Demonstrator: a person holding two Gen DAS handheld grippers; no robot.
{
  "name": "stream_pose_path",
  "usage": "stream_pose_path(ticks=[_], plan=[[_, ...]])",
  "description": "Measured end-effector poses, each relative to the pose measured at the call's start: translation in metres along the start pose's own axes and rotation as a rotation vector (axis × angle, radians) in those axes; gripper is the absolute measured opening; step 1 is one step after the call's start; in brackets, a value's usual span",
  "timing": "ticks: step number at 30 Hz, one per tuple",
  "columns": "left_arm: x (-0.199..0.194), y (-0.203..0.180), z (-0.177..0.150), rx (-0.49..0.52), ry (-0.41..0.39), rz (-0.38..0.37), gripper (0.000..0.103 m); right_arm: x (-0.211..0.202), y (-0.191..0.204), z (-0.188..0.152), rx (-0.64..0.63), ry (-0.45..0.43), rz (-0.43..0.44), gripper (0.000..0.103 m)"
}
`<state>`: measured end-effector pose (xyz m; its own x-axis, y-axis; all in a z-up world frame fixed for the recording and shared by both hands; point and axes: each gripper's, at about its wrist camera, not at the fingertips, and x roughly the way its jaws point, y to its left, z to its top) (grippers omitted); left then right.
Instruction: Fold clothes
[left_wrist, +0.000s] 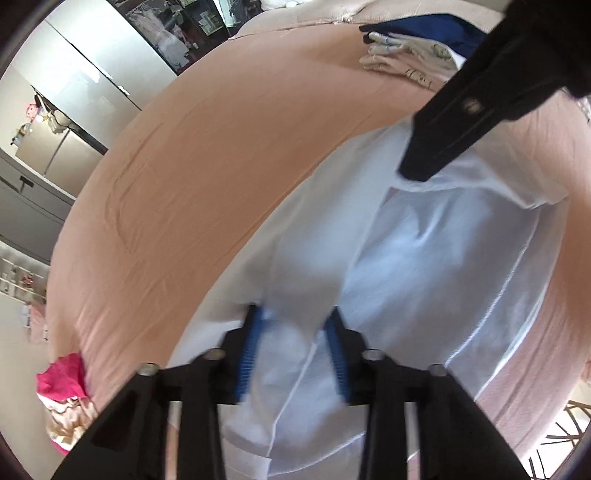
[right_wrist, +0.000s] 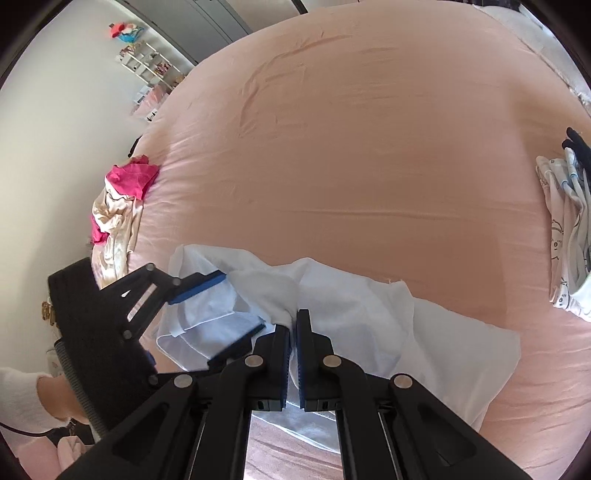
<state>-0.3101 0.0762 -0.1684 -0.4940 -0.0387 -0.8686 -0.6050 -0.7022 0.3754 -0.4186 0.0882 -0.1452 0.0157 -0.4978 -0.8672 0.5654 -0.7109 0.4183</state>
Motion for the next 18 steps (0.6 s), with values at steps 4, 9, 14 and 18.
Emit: stream_pose_path(ticks=[4, 9, 14, 18], plan=[[-0.009, 0.013, -0.003, -0.022, -0.003, -0.012, 0.007, -0.002, 0.0, -0.013, -0.027, 0.021, -0.033, 0.001], [-0.039, 0.022, -0.01, 0.019, -0.029, -0.038, 0.005, 0.016, 0.008, -0.029, -0.113, 0.068, -0.162, 0.004], [-0.058, 0.018, -0.03, 0.109, -0.004, -0.051, 0.005, 0.042, 0.007, -0.042, -0.21, 0.136, -0.374, 0.017], [-0.057, 0.02, -0.056, 0.194, 0.052, -0.066, 0.005, 0.025, 0.003, -0.053, -0.243, 0.108, -0.428, 0.011]])
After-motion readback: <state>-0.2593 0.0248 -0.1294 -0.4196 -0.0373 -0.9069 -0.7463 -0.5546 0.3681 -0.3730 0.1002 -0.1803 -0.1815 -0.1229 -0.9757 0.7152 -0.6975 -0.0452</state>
